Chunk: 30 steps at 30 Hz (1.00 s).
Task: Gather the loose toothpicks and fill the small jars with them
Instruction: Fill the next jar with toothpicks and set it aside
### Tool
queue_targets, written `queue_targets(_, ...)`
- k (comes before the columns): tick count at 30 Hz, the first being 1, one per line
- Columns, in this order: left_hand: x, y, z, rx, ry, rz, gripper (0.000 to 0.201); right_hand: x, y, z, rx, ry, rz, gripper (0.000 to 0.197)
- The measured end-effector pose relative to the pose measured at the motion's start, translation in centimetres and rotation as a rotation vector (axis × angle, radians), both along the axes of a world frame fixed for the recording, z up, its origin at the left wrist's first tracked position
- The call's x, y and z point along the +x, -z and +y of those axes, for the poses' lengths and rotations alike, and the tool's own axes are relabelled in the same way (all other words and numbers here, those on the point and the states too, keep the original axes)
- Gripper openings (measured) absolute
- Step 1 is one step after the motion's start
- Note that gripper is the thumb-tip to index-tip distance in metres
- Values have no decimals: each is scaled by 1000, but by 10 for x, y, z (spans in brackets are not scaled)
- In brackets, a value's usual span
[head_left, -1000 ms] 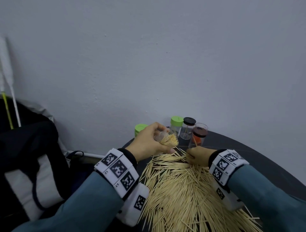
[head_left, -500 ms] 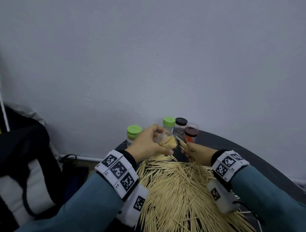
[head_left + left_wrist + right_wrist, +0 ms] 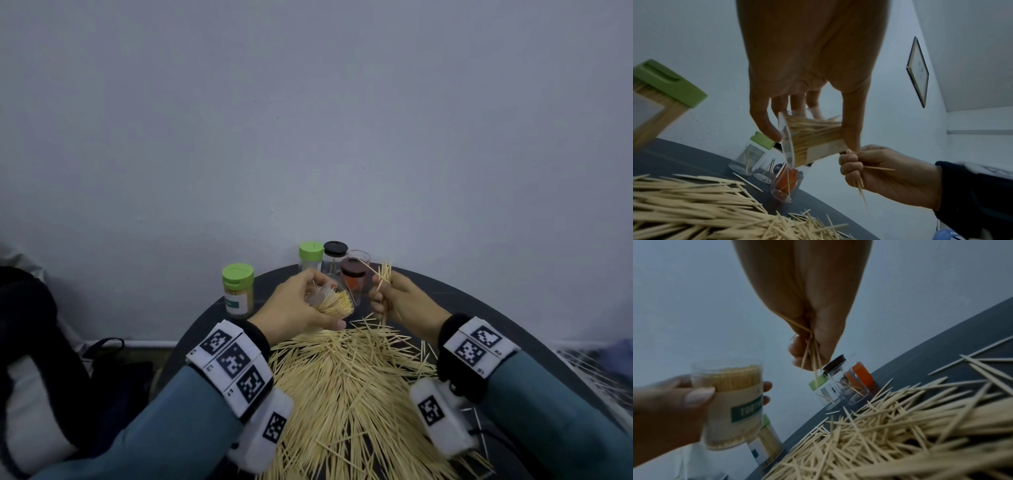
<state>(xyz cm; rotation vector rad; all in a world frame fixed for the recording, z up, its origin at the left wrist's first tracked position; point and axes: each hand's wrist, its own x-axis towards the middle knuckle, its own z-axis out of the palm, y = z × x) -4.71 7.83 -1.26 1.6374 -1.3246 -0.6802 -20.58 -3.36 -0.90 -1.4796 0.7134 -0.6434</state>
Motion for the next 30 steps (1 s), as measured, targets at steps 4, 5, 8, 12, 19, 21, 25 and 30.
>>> queue_targets(4, -10, 1, -2, 1, 35, -13, 55, -17, 1, 6, 20, 52, -61, 20)
queue_targets(5, -12, 1, -3, 5, 45, -23, 55, -21, 2, 7, 21, 65, -75, 18)
queue_targets(8, -21, 2, -6, 27, 75, -37, 58, -29, 4, 7, 77, 75, -172, 20)
queue_targets(12, -35, 2, -8, 53, 144, -14, 55, -32, 0, 7, 178, 148, -363, 24)
queue_targets(19, -48, 5, -11, 114, 233, -26, 57, -24, -11, 16, 183, 162, -557, 27)
queue_targets(21, -50, 6, -11, 125, 240, -8, 54, -22, -6, 20, 106, 166, -477, 25)
queue_targets(25, -52, 5, -12, 142, 239, 51, 52, -22, 7, 25, 2, 170, -350, 18)
queue_targets(30, -52, 3, -12, 134, 204, 112, 45, -22, 13, 28, -70, 137, -251, 21)
